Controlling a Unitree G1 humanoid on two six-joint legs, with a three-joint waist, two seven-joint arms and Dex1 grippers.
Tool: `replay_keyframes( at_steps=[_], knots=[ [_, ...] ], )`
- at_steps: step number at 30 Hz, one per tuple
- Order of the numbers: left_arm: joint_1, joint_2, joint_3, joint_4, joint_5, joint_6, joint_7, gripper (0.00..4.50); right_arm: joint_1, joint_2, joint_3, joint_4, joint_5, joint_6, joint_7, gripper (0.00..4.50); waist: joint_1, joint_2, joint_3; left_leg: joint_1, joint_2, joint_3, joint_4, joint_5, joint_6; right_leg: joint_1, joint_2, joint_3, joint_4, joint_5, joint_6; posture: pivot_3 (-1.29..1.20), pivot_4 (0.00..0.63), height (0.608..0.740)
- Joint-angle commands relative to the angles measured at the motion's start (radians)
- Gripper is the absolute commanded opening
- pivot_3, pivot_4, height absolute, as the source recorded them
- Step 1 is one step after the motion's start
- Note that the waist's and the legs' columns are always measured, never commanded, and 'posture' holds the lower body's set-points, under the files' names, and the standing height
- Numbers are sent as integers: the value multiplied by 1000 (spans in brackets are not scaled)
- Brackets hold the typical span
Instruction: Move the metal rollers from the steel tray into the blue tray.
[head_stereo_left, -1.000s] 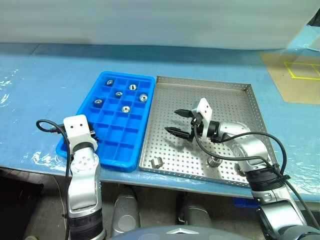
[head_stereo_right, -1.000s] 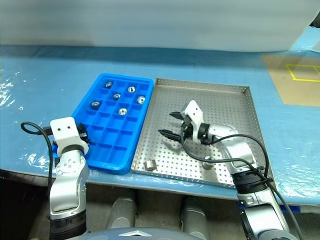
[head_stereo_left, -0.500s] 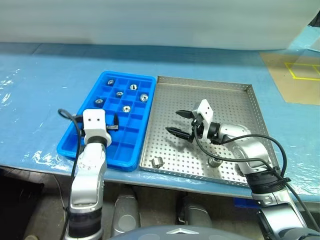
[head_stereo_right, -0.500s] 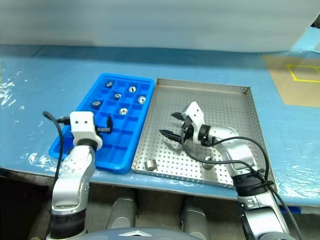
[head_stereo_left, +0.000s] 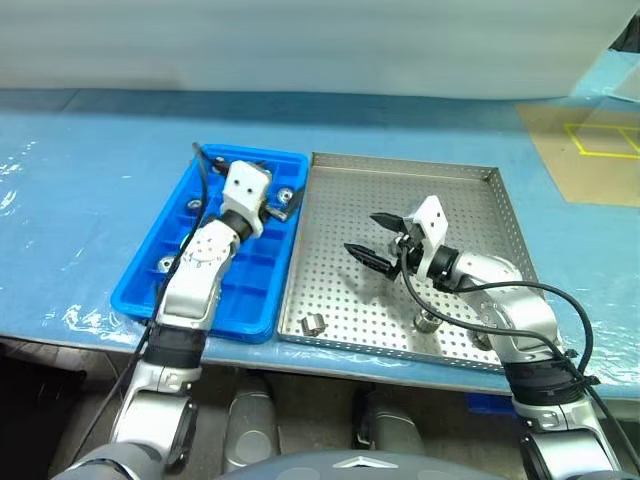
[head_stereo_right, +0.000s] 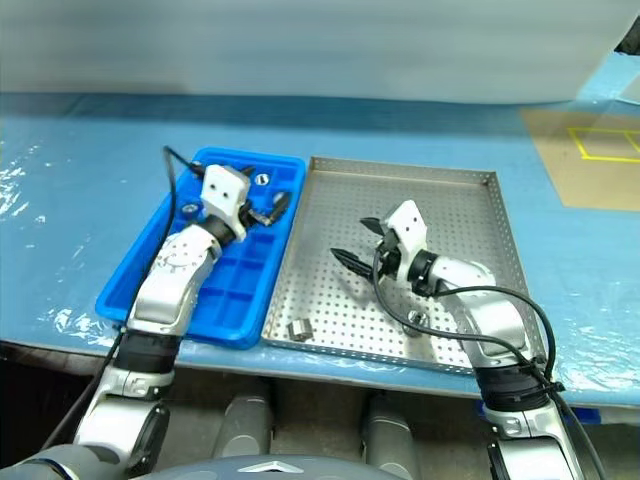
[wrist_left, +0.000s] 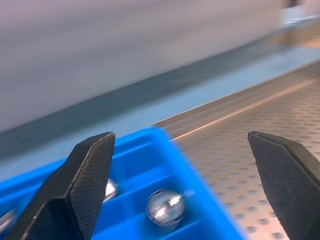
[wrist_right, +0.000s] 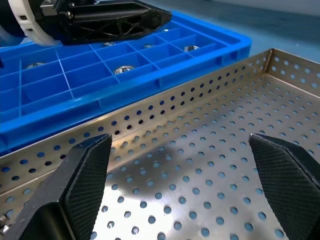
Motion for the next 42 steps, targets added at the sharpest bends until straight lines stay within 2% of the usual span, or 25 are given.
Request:
replay_keyframes(
  at_steps=[1, 5, 12, 21, 26, 33, 42],
  knots=[
    [-82, 2, -43, 99, -51, -62, -156, 4467, 26, -15, -47, -76, 16, 16, -30, 4500, -6, 0, 0, 0, 0, 0, 0, 0, 0, 0, 0, 0, 0, 0, 0, -58, 150, 740],
    [-152, -14, -69, 223, -91, -75, -295, 4467, 57, -19, -85, -117, 30, 54, -73, 4500, -27, 0, 0, 0, 0, 0, 0, 0, 0, 0, 0, 0, 1, 0, 0, -122, 150, 740],
    [-255, -47, -121, 456, -62, -149, -451, 4467, 168, -52, -172, -220, 42, 103, -127, 4500, -41, 1, 0, 2, 0, 1, 0, 0, 0, 1, 1, 1, 0, 0, 0, -251, 150, 740],
    [-390, -121, -134, 737, -2, -274, -471, 4467, 327, -49, -246, -375, 70, 167, -208, 4500, -78, 1, -1, 5, -1, 1, 2, -1, 2, 5, 1, 2, -1, 0, 0, -390, 150, 740],
    [-468, -173, -126, 901, 30, -276, -453, 4467, 401, -33, -272, -446, 75, 185, -256, 4500, -100, 1, -1, 7, -1, 2, 2, -3, 6, 7, 1, 4, -2, 0, 1, -477, 150, 740],
    [-515, -199, -126, 997, 57, -285, -512, 4467, 484, -4, -305, -524, 79, 187, -316, 4500, -133, 1, -1, 8, -2, 3, 2, -4, 7, 8, 1, 4, -3, 0, 1, -568, 150, 740],
    [-566, -224, -134, 1101, 140, -283, -454, 4467, 544, 16, -310, -581, 76, 187, -366, 4500, -148, 1, -1, 8, -2, 3, 3, -5, 9, 9, 1, 4, -4, -3, 7, -625, 150, 740]
  ],
)
